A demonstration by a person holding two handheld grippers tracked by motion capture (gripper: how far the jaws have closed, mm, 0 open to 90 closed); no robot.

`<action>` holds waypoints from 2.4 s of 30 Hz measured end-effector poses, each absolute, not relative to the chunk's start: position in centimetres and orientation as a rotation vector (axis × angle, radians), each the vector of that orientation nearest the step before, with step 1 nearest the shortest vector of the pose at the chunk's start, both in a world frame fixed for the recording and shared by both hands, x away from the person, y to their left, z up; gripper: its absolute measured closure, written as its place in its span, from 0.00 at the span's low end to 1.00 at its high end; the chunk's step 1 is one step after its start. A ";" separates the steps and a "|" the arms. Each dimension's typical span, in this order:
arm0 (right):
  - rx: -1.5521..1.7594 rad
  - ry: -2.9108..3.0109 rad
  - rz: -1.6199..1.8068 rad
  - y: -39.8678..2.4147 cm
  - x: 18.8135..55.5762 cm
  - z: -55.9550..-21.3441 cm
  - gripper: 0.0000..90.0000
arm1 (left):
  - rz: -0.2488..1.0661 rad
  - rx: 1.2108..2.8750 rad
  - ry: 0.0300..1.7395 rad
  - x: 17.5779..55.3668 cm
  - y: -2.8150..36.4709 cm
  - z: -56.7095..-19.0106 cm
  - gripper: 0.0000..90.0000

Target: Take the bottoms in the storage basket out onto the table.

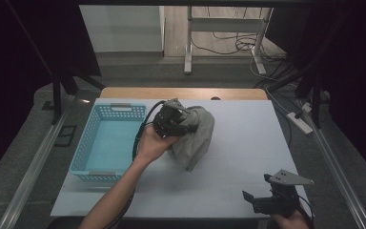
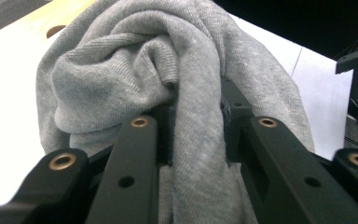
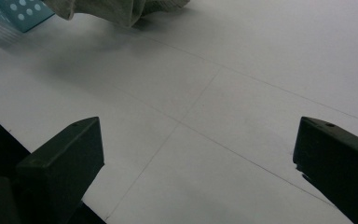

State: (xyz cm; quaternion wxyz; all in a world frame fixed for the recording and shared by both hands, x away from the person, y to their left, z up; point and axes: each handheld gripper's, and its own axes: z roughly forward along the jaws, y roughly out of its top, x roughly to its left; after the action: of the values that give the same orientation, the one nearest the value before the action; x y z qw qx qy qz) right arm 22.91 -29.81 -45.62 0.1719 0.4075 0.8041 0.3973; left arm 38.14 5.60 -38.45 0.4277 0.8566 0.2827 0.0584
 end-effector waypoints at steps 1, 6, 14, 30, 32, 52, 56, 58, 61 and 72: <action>1.157 2.282 1.128 -29.8 22.9 -45.6 0.02 | 0.144 2.140 0.710 38.2 5.6 -38.6 0.81; 1.158 2.281 1.130 -29.8 22.9 -45.6 0.03 | 0.127 2.155 0.735 38.8 5.5 -39.6 0.81; 1.157 2.283 1.130 -29.8 22.9 -45.6 0.03 | 0.087 2.155 0.762 39.6 5.4 -41.2 0.81; 1.156 2.283 1.130 -29.8 22.9 -45.6 0.03 | 0.053 2.157 0.802 40.6 5.4 -43.3 0.80; 1.156 2.284 1.130 -29.8 22.9 -45.6 0.03 | 0.059 2.158 0.801 40.6 5.4 -43.5 0.79; 1.141 2.298 1.125 -29.7 22.9 -45.7 0.03 | 0.097 2.226 0.860 41.6 5.0 -46.8 0.77; 1.141 2.297 1.125 -29.7 22.9 -45.7 0.03 | 0.125 2.240 0.858 41.6 5.0 -47.3 0.77; 1.142 2.298 1.125 -29.7 22.9 -45.7 0.03 | 0.129 2.242 0.859 41.7 5.1 -47.7 0.76; 1.141 2.299 1.121 -29.6 22.9 -45.7 0.03 | 0.128 2.255 0.867 41.8 5.1 -48.4 0.75; 1.139 2.304 1.116 -29.6 22.9 -45.7 0.03 | 0.126 2.298 0.881 42.0 4.6 -50.0 0.67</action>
State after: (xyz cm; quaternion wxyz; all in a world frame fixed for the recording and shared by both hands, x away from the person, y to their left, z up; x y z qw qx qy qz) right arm 22.94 -29.59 -45.67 0.1692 0.4007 0.8104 0.3925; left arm 41.96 4.56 -49.96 0.3322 0.8796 0.3371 0.0482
